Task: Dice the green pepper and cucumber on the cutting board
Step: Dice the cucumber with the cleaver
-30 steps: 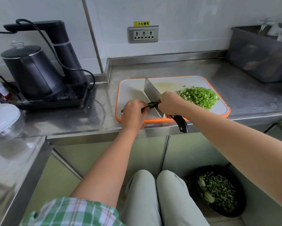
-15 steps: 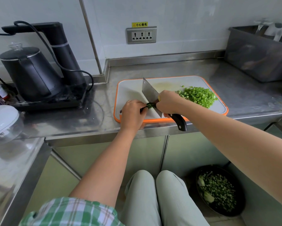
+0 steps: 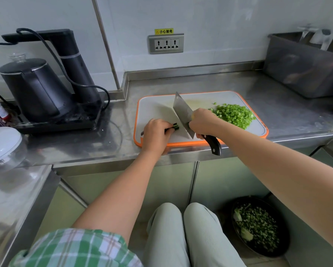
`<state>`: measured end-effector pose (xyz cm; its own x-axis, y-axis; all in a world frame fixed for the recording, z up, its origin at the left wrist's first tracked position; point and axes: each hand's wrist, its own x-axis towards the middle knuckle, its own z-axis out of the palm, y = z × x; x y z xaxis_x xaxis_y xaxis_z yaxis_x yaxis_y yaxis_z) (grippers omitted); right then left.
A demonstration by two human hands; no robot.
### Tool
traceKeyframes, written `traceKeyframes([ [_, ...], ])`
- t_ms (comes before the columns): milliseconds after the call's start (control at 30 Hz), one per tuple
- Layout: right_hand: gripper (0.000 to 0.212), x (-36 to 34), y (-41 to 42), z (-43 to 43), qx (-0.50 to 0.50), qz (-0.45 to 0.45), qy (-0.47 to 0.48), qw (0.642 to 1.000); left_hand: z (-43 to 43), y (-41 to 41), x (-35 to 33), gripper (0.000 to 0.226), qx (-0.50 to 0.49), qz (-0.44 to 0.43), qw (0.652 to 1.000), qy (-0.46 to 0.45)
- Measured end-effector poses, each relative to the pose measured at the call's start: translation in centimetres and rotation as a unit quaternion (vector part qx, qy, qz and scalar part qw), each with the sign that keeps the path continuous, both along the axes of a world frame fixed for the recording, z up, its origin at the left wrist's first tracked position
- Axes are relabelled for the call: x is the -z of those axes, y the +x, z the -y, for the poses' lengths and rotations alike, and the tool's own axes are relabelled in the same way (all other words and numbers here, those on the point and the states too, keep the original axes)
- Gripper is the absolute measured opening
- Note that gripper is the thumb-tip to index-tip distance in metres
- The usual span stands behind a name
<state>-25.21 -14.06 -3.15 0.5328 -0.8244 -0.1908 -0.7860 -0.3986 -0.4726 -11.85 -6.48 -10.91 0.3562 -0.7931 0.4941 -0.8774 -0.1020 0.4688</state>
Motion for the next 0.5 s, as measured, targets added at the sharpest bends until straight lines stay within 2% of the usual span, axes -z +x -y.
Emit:
traceKeyframes([
  [67,0.023,0.0,-0.8,0.8,0.019,0.009,-0.010,1.000,0.2,-0.2,-0.2,0.010,0.017,0.004,1.000,0.008],
  [267,0.008,-0.5,-2.4,1.6,0.054,-0.004,0.008,0.999,2.3,-1.2,-0.5,0.014,0.058,-0.005,0.998,0.037],
  [433,0.018,-0.8,-3.0,1.7,0.034,0.012,0.001,0.999,3.0,-1.6,-0.6,0.018,0.064,-0.004,0.997,0.044],
  [500,0.022,-1.1,-3.0,1.5,0.028,0.009,0.000,1.000,2.7,-1.4,-0.6,0.026,0.053,0.006,0.998,0.044],
])
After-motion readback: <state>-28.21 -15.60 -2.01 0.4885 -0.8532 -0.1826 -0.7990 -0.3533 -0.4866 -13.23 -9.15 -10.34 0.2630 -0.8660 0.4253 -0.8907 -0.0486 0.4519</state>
